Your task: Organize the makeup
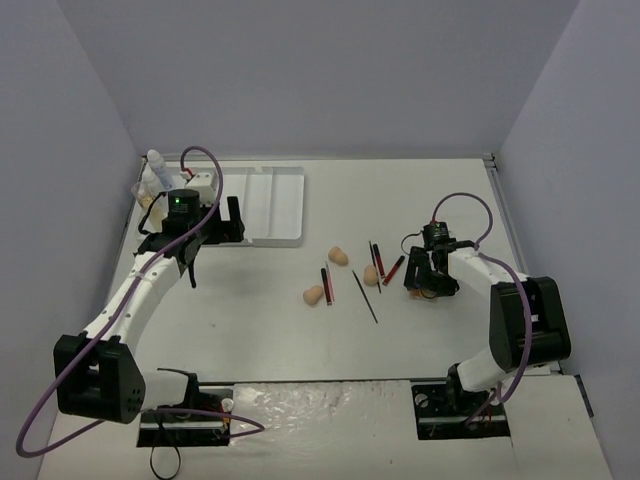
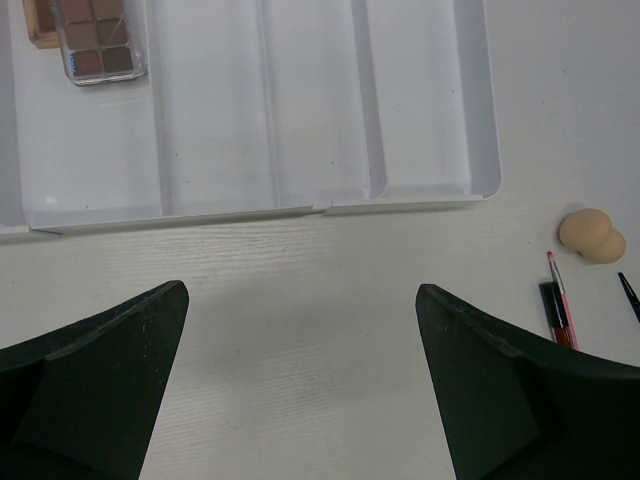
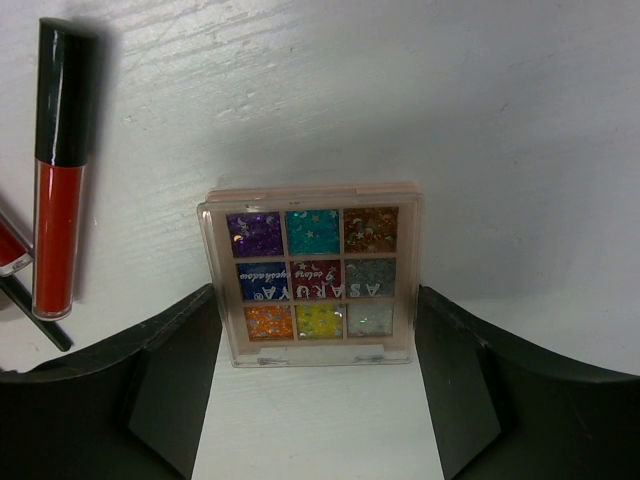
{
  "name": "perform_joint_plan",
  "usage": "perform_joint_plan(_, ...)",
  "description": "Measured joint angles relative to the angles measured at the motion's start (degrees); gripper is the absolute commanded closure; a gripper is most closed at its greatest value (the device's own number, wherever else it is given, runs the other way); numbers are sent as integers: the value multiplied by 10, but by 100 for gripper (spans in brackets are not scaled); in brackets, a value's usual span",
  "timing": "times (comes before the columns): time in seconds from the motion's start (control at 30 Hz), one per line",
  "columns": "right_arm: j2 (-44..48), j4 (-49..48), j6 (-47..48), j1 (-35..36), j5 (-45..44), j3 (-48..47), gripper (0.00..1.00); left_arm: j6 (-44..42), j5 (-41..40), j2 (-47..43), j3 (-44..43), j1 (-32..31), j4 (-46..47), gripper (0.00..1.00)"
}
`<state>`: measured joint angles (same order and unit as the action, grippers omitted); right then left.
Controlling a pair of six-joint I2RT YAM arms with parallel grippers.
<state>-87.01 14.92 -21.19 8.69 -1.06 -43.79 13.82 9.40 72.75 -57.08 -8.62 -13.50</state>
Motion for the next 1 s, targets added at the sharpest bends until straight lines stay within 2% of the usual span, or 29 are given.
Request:
perform_joint_plan(0.23, 22, -5, 6, 24, 23, 2, 69, 26, 39, 1, -2, -3, -3, 3)
perform_joint_plan(0.4, 59, 3, 25, 107, 28, -44, 71, 60, 102, 29, -58, -21, -36, 3)
perform_joint_plan(0.67, 65, -5, 118, 248, 49, -191, 70, 129, 206, 71, -174, -73, -72, 3)
perform_joint_plan(0.8, 65, -15, 172, 287, 85, -226, 70, 161, 242, 94, -192, -117, -76, 3)
perform_joint_plan(1.0, 65, -14, 240, 304, 127, -251, 70, 200, 266, 136, -208, -159, -78, 4)
